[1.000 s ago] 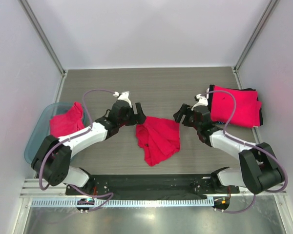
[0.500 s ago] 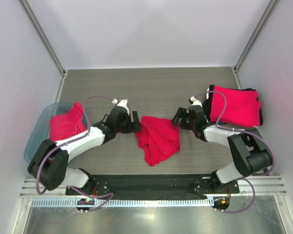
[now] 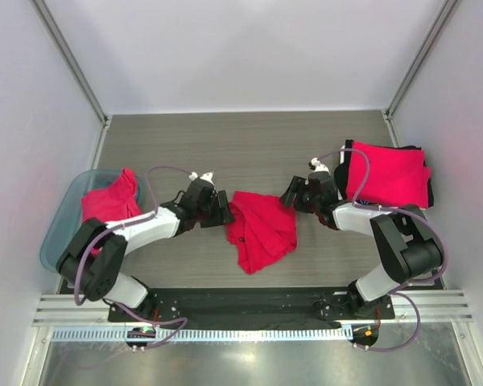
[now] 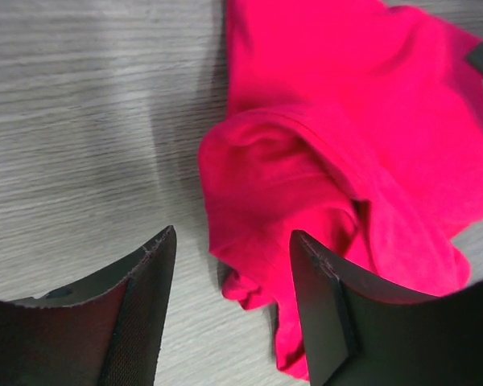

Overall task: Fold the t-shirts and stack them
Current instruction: Flatten the tshirt out

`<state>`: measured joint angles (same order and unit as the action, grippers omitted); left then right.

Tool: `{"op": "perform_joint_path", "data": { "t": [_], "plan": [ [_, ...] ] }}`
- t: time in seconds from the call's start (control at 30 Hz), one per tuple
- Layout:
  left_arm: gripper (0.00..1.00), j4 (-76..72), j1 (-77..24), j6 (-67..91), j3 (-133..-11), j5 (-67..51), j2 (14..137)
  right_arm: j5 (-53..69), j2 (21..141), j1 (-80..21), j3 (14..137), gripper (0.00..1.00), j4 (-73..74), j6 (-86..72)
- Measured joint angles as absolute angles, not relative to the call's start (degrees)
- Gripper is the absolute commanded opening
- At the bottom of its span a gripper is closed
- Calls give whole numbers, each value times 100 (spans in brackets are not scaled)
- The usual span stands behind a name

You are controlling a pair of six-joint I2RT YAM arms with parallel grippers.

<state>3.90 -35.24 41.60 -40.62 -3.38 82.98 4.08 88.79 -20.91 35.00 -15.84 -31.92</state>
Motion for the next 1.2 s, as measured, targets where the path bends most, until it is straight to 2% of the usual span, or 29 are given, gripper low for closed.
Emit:
{"op": "perform_joint_path", "data": {
  "t": [0.1, 0.13, 0.23, 0.27, 0.3, 0.33, 0.37, 0.47, 0.63, 1.0, 1.2],
  "plan": [
    [46, 375, -3524, 4294, -4160, -373, 8628, 408, 8879, -2097, 3505, 63, -1605, -3190],
    [38, 370, -3524, 4322, -4189, -375, 8707, 408, 8882, -2099, 3505, 59, -1614, -3190],
    [21, 362, -3524, 4386, -4235, -368, 8801, 425, 8925, -2108, 3520, 47, -1643, -3192],
    [16, 360, -3524, 4414, -4252, -357, 8799, 429, 8967, -2117, 3531, 38, -1658, -3192],
    [3, 357, -3524, 4429, -4274, -346, 8796, 438, 8995, -2121, 3538, 33, -1664, -3190],
    [0, 355, -3524, 4447, -4296, -322, 8788, 449, 9032, -2130, 3548, 28, -1669, -3194],
    [0, 353, -3524, 4442, -4309, -296, 8759, 467, 9063, -2139, 3557, 19, -1673, -3194],
    [0, 449, -3524, 4416, -4316, -132, 8532, 460, 9078, -2152, 3557, 1, -1671, -3212],
    [0, 860, -3511, 4348, -4316, 311, 7673, 36, 8838, -2165, 3507, 1, -1664, -3227],
    [0, 2598, -2620, 4508, -4469, 1686, 5122, -1678, 6582, -2169, 2609, 1, -1664, -3236],
    [0, 3334, -2528, 4407, -5378, 2053, 5135, -2154, 6060, -2169, 2440, 1, -1490, -3284]
  ]
}}
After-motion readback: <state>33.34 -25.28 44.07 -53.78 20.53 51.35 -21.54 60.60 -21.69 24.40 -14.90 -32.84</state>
